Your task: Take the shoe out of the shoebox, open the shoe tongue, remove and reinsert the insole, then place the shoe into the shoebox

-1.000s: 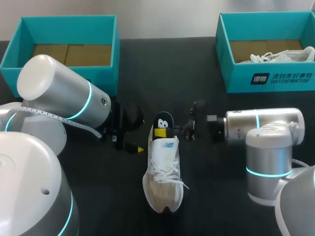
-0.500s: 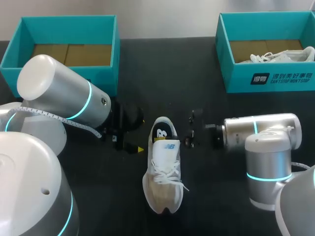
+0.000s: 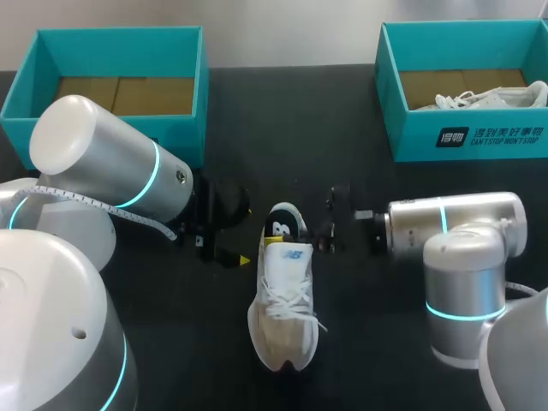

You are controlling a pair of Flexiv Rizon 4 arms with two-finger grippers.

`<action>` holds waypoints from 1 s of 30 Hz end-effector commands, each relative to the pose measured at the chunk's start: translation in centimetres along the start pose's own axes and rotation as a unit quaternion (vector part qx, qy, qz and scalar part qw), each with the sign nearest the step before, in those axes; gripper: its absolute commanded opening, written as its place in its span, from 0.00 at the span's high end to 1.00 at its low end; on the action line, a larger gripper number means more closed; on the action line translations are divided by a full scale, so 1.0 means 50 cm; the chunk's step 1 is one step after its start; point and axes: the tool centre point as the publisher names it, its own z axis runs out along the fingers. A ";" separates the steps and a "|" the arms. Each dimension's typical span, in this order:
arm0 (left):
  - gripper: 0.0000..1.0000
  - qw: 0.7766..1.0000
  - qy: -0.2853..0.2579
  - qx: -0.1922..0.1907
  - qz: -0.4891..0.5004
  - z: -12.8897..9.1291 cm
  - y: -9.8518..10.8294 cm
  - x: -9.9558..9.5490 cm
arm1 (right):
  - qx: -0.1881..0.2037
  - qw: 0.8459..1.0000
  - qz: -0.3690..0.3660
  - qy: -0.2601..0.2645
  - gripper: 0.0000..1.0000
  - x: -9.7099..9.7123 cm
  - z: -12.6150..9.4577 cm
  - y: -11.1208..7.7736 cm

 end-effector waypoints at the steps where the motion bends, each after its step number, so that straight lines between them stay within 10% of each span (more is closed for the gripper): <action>1: 0.00 1.000 0.000 0.001 0.001 -0.003 0.002 0.001 | 0.012 1.000 -0.004 -0.005 0.47 0.000 0.000 0.022; 7: 0.00 1.000 0.000 0.001 0.001 -0.003 0.002 0.001 | 0.012 1.000 -0.009 -0.014 0.56 -0.012 -0.009 0.031; 10: 0.00 1.000 0.000 0.001 0.001 -0.003 0.002 0.001 | 0.012 1.000 -0.007 -0.016 1.00 -0.020 -0.012 0.030; 30: 0.00 1.000 0.000 0.001 0.001 -0.003 0.002 0.001 | 0.011 0.999 0.042 0.000 0.95 -0.011 0.001 -0.038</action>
